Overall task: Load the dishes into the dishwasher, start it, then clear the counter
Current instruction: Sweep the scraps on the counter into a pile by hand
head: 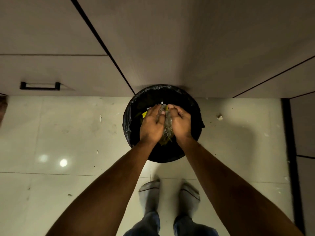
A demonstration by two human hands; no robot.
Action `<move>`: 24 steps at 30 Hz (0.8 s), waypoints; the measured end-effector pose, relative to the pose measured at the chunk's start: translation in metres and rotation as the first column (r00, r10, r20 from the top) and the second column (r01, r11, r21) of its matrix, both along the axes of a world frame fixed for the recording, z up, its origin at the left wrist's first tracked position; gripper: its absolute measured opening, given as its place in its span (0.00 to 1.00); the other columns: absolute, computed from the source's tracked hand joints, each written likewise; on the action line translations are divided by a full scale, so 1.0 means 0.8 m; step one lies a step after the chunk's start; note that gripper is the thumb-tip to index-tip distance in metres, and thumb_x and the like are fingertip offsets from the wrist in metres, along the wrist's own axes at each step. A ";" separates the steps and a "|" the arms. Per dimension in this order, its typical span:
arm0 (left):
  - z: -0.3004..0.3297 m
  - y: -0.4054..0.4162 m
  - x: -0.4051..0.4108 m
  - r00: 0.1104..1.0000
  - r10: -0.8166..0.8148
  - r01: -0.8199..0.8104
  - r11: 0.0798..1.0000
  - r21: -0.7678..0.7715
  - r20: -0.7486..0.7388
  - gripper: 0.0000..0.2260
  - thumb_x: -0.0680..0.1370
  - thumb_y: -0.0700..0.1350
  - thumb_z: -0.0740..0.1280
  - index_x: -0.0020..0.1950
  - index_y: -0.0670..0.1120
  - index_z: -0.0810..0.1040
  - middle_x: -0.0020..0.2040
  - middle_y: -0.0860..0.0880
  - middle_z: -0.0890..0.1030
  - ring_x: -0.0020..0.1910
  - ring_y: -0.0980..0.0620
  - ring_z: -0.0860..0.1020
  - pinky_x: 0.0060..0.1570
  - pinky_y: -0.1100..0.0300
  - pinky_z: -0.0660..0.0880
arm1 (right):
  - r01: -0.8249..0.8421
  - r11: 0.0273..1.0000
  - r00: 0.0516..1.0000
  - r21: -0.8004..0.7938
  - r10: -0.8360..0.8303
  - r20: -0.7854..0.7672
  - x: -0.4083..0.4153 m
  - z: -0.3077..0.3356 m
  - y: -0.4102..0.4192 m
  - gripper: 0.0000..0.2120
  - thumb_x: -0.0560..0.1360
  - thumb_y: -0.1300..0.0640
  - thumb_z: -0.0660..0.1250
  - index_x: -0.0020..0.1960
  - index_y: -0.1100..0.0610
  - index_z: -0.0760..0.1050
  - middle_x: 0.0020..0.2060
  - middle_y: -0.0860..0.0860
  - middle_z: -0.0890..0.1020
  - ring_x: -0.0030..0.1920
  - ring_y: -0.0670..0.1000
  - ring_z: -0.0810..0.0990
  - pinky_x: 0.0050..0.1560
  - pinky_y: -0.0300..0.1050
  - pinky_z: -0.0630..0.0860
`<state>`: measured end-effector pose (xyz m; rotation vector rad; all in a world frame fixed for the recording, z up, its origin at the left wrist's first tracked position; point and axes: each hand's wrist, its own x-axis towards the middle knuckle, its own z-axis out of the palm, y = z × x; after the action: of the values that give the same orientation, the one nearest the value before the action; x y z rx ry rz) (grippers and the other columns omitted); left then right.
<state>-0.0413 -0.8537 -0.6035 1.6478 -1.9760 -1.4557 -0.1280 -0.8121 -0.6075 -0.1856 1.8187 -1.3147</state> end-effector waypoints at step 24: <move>0.529 0.121 -0.081 0.823 -0.546 0.560 0.729 -0.394 0.157 0.22 0.83 0.52 0.55 0.76 0.47 0.63 0.76 0.48 0.64 0.77 0.50 0.56 0.75 0.51 0.54 | -0.052 0.988 0.762 0.147 0.134 -0.633 -0.107 0.528 0.197 0.20 0.77 0.44 0.61 0.59 0.57 0.80 0.57 0.52 0.81 0.60 0.53 0.77 0.62 0.50 0.72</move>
<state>-0.1065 -0.7565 -0.1800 0.9300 -2.7143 -1.0064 -0.2136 -0.6547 -0.1849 -0.7316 2.4173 -1.1354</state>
